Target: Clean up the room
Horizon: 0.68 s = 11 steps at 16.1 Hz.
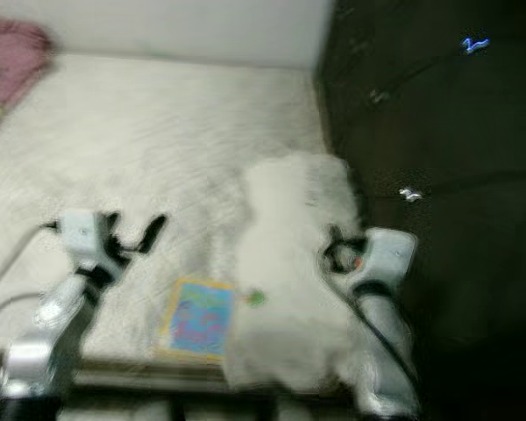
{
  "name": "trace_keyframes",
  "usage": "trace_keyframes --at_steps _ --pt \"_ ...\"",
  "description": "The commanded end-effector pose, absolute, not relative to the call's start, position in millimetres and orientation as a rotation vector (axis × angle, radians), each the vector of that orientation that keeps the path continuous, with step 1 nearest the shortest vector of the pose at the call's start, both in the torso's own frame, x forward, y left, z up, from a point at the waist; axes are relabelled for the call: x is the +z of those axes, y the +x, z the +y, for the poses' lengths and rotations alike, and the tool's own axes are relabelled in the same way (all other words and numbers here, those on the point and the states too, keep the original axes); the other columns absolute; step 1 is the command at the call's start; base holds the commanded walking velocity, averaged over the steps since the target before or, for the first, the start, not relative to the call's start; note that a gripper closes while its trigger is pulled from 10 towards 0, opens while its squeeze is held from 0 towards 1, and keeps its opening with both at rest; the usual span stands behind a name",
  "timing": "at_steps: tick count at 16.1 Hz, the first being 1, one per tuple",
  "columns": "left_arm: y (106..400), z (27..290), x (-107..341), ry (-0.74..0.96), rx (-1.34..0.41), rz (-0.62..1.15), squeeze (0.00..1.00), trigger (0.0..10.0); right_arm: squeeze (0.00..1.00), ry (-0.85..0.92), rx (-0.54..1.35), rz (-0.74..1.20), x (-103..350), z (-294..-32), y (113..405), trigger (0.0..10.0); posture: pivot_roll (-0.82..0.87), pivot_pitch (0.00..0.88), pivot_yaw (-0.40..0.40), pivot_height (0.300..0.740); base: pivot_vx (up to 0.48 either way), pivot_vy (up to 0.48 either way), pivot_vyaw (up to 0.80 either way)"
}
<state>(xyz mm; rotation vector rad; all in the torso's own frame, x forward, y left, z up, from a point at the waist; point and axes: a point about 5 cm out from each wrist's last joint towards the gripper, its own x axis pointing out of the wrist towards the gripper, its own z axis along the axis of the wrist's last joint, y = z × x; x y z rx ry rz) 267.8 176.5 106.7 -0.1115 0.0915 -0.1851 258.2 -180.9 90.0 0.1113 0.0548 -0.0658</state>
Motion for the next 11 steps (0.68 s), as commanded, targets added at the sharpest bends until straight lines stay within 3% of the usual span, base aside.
trace_keyframes --at_steps 1,11 --pt "266.3 174.1 107.6 -0.119 -0.196 0.091 0.00 10.0 0.00 0.102 -0.073 0.044 94.9 -185.4 259.0 10.0 -0.03 0.097 0.004 0.740 0.000 -0.270 0.00" --pt "266.3 174.1 107.6 -0.119 -0.196 0.091 0.00 10.0 0.00 0.102 -0.073 0.044 94.9 -185.4 259.0 10.0 -0.03 0.097 0.004 0.740 0.000 -0.270 0.00"
